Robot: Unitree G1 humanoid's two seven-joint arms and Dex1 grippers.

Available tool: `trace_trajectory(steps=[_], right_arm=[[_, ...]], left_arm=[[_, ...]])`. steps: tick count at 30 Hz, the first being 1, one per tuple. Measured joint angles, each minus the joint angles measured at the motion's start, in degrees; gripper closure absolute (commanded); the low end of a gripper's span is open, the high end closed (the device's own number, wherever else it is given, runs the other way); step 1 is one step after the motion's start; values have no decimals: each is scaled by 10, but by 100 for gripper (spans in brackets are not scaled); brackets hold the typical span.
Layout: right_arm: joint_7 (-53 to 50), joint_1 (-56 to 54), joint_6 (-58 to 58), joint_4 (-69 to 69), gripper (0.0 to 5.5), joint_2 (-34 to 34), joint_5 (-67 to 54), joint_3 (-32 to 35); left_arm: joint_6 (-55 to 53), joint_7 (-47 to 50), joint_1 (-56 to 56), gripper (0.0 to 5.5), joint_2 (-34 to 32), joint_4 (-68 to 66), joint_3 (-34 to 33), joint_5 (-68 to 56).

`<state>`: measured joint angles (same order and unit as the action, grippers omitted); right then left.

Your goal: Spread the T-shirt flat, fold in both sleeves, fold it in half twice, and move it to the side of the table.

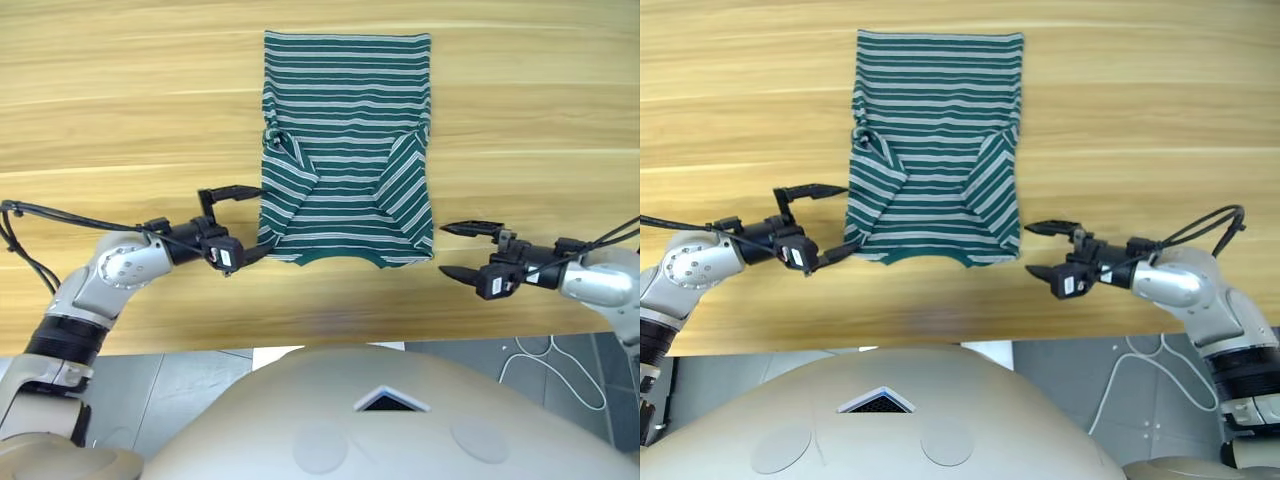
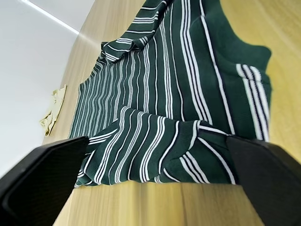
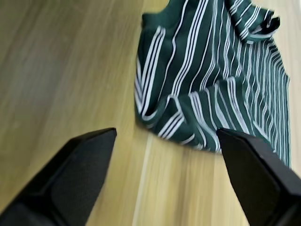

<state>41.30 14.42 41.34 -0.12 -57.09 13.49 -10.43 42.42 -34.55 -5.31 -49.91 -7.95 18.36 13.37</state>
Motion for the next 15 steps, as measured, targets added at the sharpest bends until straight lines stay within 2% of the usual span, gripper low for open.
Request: trace_trajectory(steps=[5, 10, 15], right_arm=[[-1, -17, 0, 4, 154, 6, 4, -17], [-7, -34, -3, 8, 154, 21, 13, -28], [-11, -44, -3, 12, 154, 23, 17, -38]], left_arm=[[13, -11, -16, 10, -13, 18, -6, -27], [9, -11, 10, 10, 17, 58, -29, -92], [14, -56, -41, 10, -18, 123, -39, -163]])
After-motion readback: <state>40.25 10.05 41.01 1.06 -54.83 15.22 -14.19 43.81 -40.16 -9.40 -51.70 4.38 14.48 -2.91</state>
